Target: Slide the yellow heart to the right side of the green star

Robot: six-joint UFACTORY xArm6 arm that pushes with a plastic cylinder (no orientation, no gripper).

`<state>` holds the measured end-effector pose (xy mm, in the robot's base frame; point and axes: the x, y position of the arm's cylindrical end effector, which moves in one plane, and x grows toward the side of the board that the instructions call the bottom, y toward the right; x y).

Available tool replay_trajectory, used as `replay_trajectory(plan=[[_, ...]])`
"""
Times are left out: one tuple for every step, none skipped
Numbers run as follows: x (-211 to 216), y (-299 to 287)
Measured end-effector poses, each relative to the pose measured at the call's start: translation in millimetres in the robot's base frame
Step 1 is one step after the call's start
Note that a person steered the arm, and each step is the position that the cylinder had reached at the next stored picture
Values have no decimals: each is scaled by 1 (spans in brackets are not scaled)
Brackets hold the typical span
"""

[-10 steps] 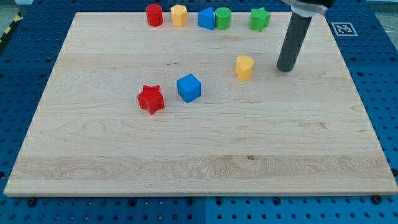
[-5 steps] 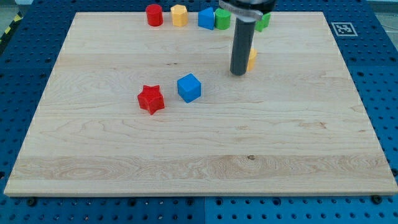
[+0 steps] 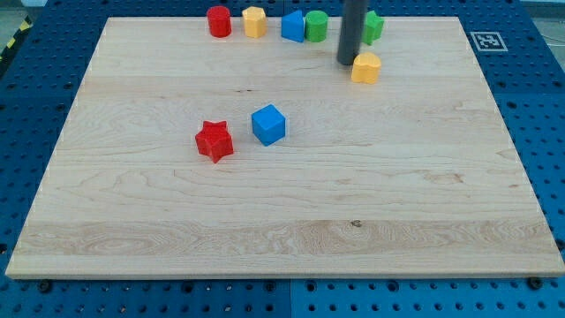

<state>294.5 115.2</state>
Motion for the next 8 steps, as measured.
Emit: replay_trajectory(plan=[[0,-1],[0,-41],[7,-33],[24,-10],[47,-10],[61,-9],[62,24],[43,55]])
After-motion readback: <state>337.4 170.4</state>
